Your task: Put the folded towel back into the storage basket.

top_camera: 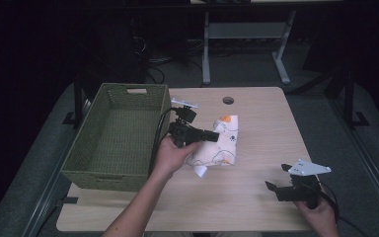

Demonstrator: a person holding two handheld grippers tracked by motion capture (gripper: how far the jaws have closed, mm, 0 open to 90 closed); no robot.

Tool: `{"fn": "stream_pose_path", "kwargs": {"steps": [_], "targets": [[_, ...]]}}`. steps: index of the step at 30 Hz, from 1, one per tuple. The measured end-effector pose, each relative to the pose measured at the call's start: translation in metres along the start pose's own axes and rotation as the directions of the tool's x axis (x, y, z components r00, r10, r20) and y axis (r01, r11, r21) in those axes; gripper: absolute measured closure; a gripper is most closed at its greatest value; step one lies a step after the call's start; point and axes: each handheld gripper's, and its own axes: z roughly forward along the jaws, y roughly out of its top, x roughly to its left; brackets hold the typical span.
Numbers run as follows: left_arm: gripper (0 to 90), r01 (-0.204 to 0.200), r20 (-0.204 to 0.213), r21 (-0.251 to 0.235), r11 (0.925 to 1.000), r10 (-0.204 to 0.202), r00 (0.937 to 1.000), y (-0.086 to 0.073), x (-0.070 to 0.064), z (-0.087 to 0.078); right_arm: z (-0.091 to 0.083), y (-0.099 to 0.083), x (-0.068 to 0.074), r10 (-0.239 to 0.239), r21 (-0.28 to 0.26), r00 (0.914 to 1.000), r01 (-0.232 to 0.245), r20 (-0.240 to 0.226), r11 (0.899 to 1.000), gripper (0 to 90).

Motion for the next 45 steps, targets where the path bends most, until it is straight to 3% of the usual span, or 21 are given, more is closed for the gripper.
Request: {"fn": "stream_pose_path", "kwargs": {"steps": [21, 45], "targets": [[82.6, 0.043, 0.066, -0.033, 0.9985, -0.041, 0.997, 0.01, 0.004, -0.043, 0.002, 0.0, 0.001, 0.009, 0.006, 1.0, -0.009, -0.001, 1.0, 13.9], [82.5, 0.073, -0.009, -0.085, 0.9937, -0.074, 0.9972, 0.007, 0.029, -0.103, 0.004, 0.0, 0.0, 0.007, 0.016, 1.0, -0.007, 0.004, 1.0, 13.9]]}}
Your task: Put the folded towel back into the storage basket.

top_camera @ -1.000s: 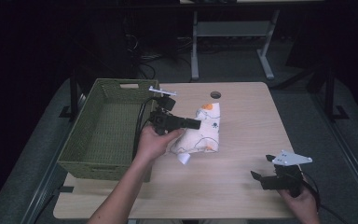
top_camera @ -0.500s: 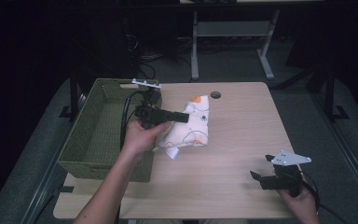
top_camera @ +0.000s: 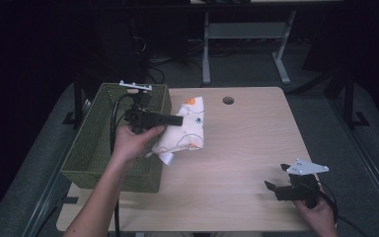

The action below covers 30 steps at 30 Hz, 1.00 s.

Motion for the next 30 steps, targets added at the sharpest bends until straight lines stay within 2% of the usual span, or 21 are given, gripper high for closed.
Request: {"fn": "stream_pose_path", "kwargs": {"steps": [16, 30], "targets": [[82.5, 0.019, -0.03, -0.056, 0.9983, -0.021, 0.9993, -0.005, 0.022, -0.04, 0.001, 0.0, 0.0, 0.002, 0.005, 1.0, -0.002, 0.004, 1.0, 13.9], [82.5, 0.027, -0.06, -0.065, 0.9975, -0.031, 0.9978, -0.009, 0.039, -0.065, 0.002, 0.0, 0.0, 0.002, 0.012, 0.9999, -0.002, 0.011, 1.0, 13.9]]}}
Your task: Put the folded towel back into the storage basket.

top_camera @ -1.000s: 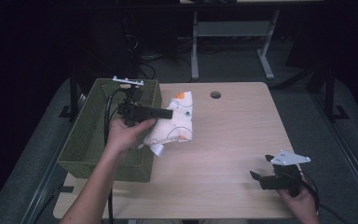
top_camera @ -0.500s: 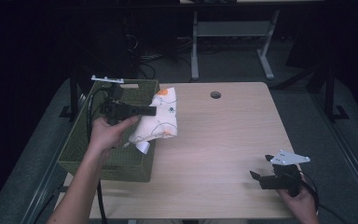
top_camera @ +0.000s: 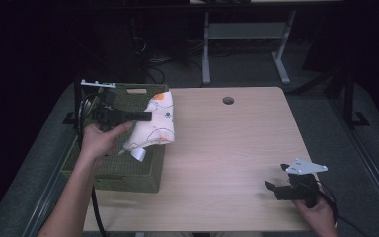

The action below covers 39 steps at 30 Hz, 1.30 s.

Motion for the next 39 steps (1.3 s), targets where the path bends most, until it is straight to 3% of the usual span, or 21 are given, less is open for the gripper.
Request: {"fn": "stream_pose_path", "kwargs": {"steps": [26, 39], "targets": [[82.4, -0.002, -0.031, 0.014, 0.9999, 0.003, 0.9995, -0.006, 0.025, -0.026, 0.002, 0.0, -0.001, 0.001, 0.012, 1.0, -0.001, 0.003, 1.0, 13.9], [82.3, 0.004, -0.049, 0.031, 0.9995, -0.002, 0.9988, -0.007, 0.047, -0.039, 0.004, -0.001, -0.003, 0.004, 0.02, 0.9999, -0.004, 0.014, 1.0, 13.9]]}}
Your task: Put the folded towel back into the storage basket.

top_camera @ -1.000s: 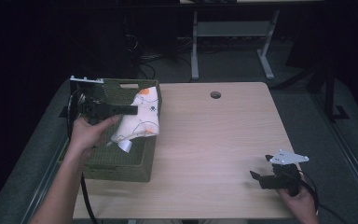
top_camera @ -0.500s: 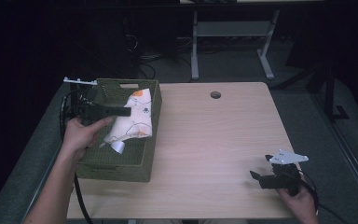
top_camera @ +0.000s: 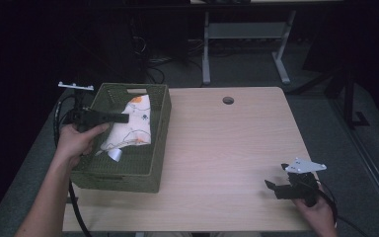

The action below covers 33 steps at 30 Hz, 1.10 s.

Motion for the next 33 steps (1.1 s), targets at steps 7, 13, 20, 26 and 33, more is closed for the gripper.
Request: {"fn": "stream_pose_path", "kwargs": {"steps": [7, 13, 20, 26, 33], "targets": [[82.3, 0.009, -0.011, 0.022, 0.9997, -0.009, 0.9999, -0.004, 0.016, -0.004, 0.002, 0.0, 0.0, 0.001, 0.01, 1.0, -0.001, 0.004, 1.0, 13.9], [82.3, 0.017, -0.018, 0.055, 0.9983, -0.016, 0.9997, -0.008, 0.029, -0.003, 0.002, -0.001, -0.002, 0.009, 0.006, 1.0, -0.009, 0.003, 1.0, 13.9], [82.1, 0.012, -0.013, 0.084, 0.9964, -0.011, 0.9999, -0.008, 0.041, 0.001, 0.002, -0.002, -0.003, 0.014, 0.012, 0.9999, -0.014, 0.005, 1.0, 13.9], [82.0, 0.012, -0.022, 0.106, 0.9943, -0.01, 0.9997, -0.01, 0.052, 0.004, 0.002, -0.001, -0.003, 0.015, 0.013, 0.9998, -0.015, 0.01, 1.0, 13.9], [81.9, 0.025, -0.042, 0.109, 0.9938, -0.021, 0.9989, -0.013, 0.063, 0.001, 0.003, -0.001, -0.003, 0.018, 0.018, 0.9998, -0.019, 0.012, 1.0, 13.9]]}}
